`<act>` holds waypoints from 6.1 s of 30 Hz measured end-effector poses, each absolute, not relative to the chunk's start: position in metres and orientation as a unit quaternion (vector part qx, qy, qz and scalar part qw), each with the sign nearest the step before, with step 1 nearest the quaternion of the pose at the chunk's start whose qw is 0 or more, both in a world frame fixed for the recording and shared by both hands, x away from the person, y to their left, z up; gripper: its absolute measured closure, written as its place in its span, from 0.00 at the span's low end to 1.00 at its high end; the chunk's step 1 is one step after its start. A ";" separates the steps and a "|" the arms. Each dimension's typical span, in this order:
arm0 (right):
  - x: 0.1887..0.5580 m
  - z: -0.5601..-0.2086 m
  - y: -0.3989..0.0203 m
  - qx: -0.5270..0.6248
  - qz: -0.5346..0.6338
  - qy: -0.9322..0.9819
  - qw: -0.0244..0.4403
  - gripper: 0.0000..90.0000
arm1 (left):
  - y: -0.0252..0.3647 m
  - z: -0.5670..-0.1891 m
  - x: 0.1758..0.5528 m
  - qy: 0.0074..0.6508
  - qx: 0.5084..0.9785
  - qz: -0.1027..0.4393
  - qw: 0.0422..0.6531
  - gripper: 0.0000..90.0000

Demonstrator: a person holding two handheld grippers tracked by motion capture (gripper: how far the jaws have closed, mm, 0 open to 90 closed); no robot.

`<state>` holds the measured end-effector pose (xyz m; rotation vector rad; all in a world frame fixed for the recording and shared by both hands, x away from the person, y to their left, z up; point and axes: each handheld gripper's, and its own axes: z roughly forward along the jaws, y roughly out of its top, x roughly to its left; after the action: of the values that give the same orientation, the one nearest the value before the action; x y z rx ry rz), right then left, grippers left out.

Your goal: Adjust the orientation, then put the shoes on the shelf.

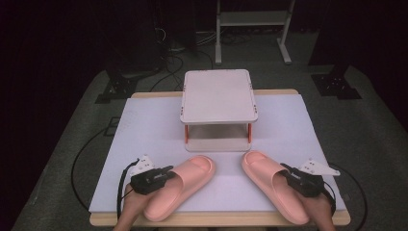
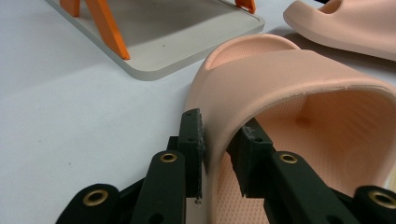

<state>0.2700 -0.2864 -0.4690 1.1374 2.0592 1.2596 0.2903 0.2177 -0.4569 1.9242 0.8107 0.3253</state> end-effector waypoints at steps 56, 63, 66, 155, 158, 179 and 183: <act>0.265 -0.410 -0.241 0.363 0.511 0.752 0.204 0.87 | 0.205 -0.393 0.294 0.301 0.780 0.144 0.530 0.83; 0.268 -0.386 -0.239 0.354 0.516 0.748 0.219 0.87 | 0.204 -0.373 0.294 0.294 0.780 0.158 0.530 0.83; 0.269 -0.381 -0.239 0.355 0.519 0.746 0.219 0.87 | 0.204 -0.367 0.295 0.293 0.778 0.162 0.532 0.83; 0.359 -0.278 -0.222 0.381 0.504 0.725 0.276 0.86 | 0.192 -0.277 0.387 0.324 0.758 0.201 0.529 0.83; 0.364 -0.278 -0.222 0.387 0.501 0.722 0.278 0.86 | 0.192 -0.278 0.391 0.328 0.757 0.200 0.528 0.83; 0.399 -0.286 -0.213 0.406 0.486 0.724 0.275 0.86 | 0.187 -0.282 0.420 0.347 0.763 0.200 0.507 0.82; 0.402 -0.288 -0.213 0.409 0.485 0.720 0.280 0.86 | 0.185 -0.283 0.424 0.351 0.762 0.199 0.506 0.82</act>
<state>0.4017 -0.2127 -0.2878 1.0962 1.9313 1.3016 0.4236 0.1852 -0.2828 1.8380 0.8474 0.4789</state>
